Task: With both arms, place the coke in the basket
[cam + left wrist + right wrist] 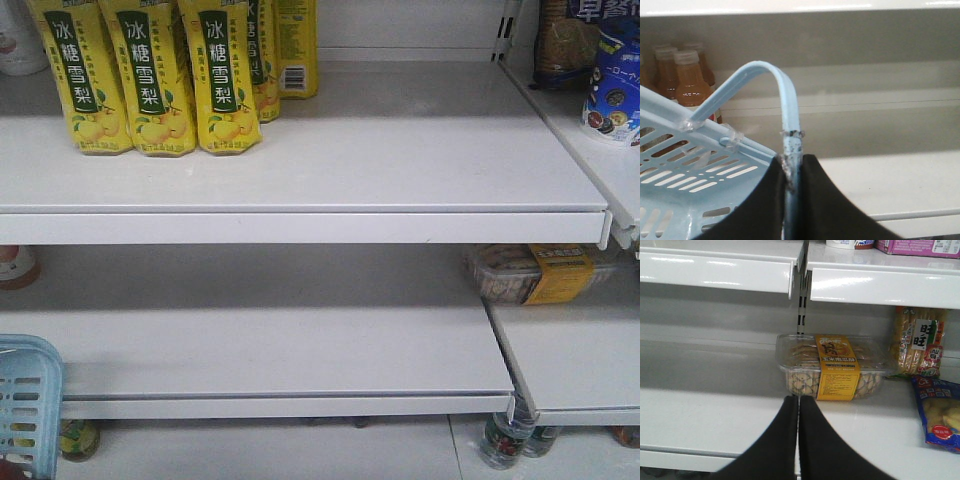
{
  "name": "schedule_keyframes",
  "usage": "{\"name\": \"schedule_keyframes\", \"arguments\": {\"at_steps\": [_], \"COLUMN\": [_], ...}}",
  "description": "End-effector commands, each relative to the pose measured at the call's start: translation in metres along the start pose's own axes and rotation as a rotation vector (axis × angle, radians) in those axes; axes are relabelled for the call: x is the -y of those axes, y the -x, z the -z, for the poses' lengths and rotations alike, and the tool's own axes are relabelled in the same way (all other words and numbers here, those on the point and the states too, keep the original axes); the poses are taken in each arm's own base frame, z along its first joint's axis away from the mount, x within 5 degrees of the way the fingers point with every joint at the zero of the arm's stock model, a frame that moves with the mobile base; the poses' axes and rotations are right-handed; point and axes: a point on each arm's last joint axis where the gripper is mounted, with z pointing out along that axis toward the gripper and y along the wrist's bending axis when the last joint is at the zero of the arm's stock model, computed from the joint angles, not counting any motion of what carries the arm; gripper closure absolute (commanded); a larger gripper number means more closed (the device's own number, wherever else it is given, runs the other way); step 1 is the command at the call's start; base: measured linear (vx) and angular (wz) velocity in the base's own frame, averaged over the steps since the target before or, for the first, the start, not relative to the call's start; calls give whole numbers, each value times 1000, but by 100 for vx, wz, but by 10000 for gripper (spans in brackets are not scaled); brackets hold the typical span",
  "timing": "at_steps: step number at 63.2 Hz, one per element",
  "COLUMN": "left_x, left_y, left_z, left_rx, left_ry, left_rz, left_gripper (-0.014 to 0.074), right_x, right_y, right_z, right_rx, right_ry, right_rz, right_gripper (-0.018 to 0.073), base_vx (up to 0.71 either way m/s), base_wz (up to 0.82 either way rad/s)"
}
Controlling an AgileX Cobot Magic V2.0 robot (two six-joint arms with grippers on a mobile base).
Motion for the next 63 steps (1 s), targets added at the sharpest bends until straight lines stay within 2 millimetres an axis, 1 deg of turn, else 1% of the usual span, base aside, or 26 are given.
{"name": "schedule_keyframes", "arguments": {"at_steps": [1, 15, 23, 26, 42, 63], "left_x": [1, 1, 1, 1, 1, 1], "left_y": [19, 19, 19, 19, 19, 19], "left_z": [4, 4, 4, 4, 4, 4], "left_rx": [196, 196, 196, 196, 196, 197], "left_ry": [-4, -4, -4, -4, -4, -4], "left_rz": [-41, -41, -41, -41, -41, -41], "left_gripper": [603, 603, 603, 603, 603, 603], "right_x": [1, 0, 0, 0, -6, -6], "right_y": [13, 13, 10, 6, -37, -37], "right_z": [0, 1, 4, 2, -15, -15], "right_rx": [78, 80, 115, 139, 277, 265], "right_ry": [-5, -5, -6, -3, 33, 35], "right_rz": [10, 10, 13, 10, -86, -101], "right_gripper": [568, 568, 568, 568, 568, 568], "base_vx": [0, 0, 0, 0, 0, 0], "base_wz": [0, 0, 0, 0, 0, 0]}}
